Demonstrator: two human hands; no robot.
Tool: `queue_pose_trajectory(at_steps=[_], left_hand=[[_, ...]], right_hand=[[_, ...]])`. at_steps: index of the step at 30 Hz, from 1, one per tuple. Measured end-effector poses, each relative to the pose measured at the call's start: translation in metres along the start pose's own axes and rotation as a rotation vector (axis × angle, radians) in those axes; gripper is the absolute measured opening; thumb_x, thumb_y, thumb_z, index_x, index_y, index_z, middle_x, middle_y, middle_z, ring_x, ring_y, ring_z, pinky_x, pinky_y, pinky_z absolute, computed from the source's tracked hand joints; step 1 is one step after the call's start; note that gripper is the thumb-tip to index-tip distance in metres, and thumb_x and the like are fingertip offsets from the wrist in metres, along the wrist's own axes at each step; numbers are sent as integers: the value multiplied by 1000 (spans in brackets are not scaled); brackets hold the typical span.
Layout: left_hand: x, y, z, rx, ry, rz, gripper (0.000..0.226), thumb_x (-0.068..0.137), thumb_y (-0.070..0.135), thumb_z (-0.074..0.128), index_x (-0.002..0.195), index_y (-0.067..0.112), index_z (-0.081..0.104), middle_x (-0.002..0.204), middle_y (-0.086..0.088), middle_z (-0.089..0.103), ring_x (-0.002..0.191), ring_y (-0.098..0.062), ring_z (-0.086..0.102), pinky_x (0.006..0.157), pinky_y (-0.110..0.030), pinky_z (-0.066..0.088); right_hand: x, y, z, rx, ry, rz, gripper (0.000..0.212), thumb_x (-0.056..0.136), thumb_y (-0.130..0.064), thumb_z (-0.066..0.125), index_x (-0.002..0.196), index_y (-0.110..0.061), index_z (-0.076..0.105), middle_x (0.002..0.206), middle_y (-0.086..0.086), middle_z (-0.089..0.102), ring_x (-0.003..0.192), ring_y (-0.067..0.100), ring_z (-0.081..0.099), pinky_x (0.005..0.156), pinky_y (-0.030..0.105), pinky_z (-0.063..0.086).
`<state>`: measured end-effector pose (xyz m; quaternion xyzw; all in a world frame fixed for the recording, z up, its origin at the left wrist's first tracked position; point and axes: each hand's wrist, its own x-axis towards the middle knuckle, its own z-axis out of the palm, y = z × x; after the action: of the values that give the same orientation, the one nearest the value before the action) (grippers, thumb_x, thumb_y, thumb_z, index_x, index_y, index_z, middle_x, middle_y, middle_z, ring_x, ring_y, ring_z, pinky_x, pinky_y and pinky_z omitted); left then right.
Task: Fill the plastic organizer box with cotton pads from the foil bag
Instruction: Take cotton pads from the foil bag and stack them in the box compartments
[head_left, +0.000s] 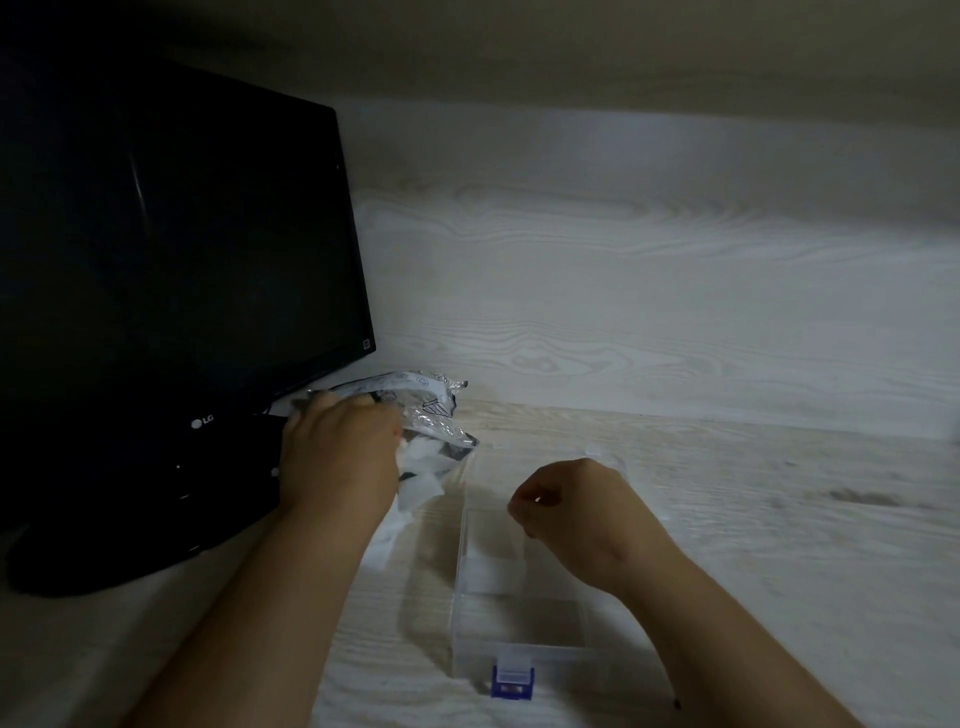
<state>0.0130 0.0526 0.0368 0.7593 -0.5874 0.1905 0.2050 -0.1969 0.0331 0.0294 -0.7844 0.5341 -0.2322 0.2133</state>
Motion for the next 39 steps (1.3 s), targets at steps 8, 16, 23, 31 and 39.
queue_pose_trajectory(at_steps=[8, 16, 23, 31, 39], left_hand=[[0, 5, -4, -137, -194, -63, 24, 92, 10, 49, 106, 21, 66, 113, -3, 64, 104, -22, 58, 79, -29, 44], [-2, 0, 0, -245, -365, -101, 22, 88, 12, 61, 88, 32, 70, 111, -3, 67, 99, -22, 62, 87, -34, 53], [-2, 0, 0, -232, -437, -47, 24, 89, 16, 63, 75, 35, 66, 105, 4, 67, 90, -18, 66, 76, -23, 51], [-7, 0, -3, -98, -537, 47, 34, 83, 29, 72, 116, 35, 67, 121, 8, 64, 108, -12, 60, 86, -19, 45], [-6, -9, 4, -160, -603, 65, 41, 88, 20, 68, 126, 32, 62, 133, 7, 57, 114, -12, 57, 88, -18, 44]], right_hand=[[1, 1, 0, -14, 5, -15, 15, 89, -32, 60, 90, -26, 74, 88, -8, 72, 82, 8, 66, 81, 30, 55], [1, 2, 0, -18, 2, -36, 16, 90, -34, 60, 93, -27, 74, 90, -10, 71, 83, 7, 65, 81, 28, 55], [1, 2, 1, -27, 9, -43, 15, 89, -33, 60, 90, -28, 74, 88, -11, 70, 81, 6, 65, 77, 25, 54], [1, 2, 1, -30, 11, -53, 15, 89, -35, 61, 90, -27, 74, 91, -10, 71, 84, 6, 64, 79, 25, 53], [1, 3, 1, -51, 11, -56, 16, 89, -36, 61, 91, -28, 74, 87, -12, 67, 84, 6, 63, 75, 21, 49]])
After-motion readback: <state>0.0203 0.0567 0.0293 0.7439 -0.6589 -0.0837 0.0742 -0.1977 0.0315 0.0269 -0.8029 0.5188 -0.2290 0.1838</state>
